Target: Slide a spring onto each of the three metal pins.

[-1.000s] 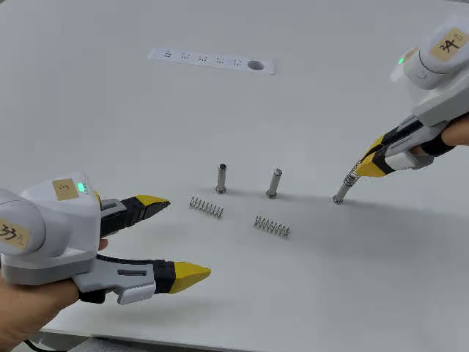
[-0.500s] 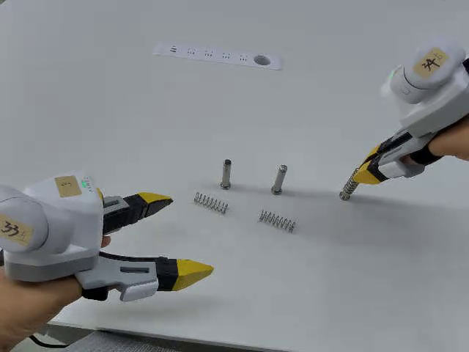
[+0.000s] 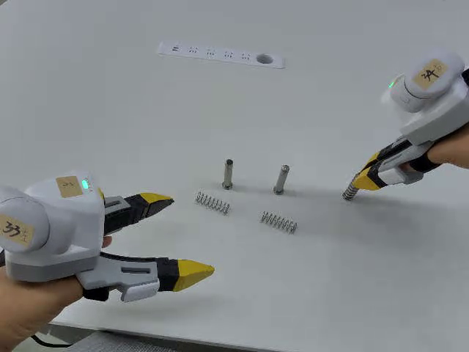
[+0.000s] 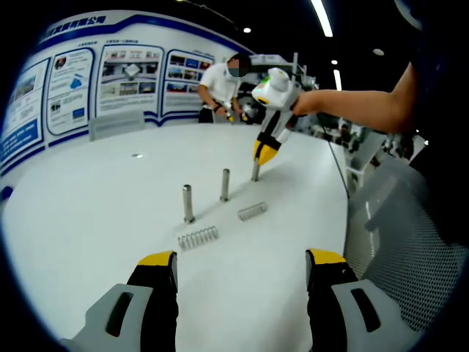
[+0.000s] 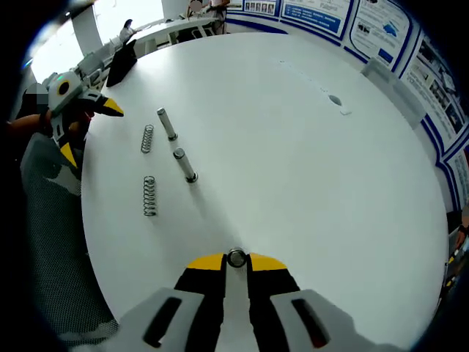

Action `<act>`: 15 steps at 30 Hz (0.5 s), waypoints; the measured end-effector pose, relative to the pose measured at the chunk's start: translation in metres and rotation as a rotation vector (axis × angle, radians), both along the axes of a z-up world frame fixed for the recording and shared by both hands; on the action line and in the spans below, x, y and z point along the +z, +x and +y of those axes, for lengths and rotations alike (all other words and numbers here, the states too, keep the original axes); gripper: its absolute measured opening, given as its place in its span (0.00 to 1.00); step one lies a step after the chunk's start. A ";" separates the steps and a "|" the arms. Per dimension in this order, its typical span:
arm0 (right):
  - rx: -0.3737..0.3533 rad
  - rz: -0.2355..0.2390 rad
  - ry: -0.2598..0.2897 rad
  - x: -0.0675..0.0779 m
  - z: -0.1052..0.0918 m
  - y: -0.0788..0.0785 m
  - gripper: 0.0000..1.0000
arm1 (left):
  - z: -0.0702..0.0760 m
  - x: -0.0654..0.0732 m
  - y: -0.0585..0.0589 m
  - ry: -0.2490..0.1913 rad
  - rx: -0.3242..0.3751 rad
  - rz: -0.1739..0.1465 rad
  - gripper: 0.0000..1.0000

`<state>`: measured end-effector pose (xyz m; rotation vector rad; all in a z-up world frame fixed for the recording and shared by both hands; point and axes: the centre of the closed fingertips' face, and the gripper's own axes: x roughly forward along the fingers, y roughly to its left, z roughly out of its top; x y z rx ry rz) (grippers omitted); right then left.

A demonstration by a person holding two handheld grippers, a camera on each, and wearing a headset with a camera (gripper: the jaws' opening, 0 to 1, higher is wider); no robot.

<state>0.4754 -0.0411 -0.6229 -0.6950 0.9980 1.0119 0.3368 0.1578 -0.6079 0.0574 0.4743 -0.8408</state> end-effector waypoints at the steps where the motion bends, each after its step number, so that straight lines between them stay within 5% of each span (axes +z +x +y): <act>1: 0.003 -0.004 0.000 0.000 0.000 0.000 0.13 | 0.000 0.000 0.000 -0.001 0.000 -0.001 0.73; 15: -0.034 -0.012 0.023 0.002 -0.011 -0.008 0.17 | -0.001 0.002 0.000 0.000 -0.010 -0.005 0.73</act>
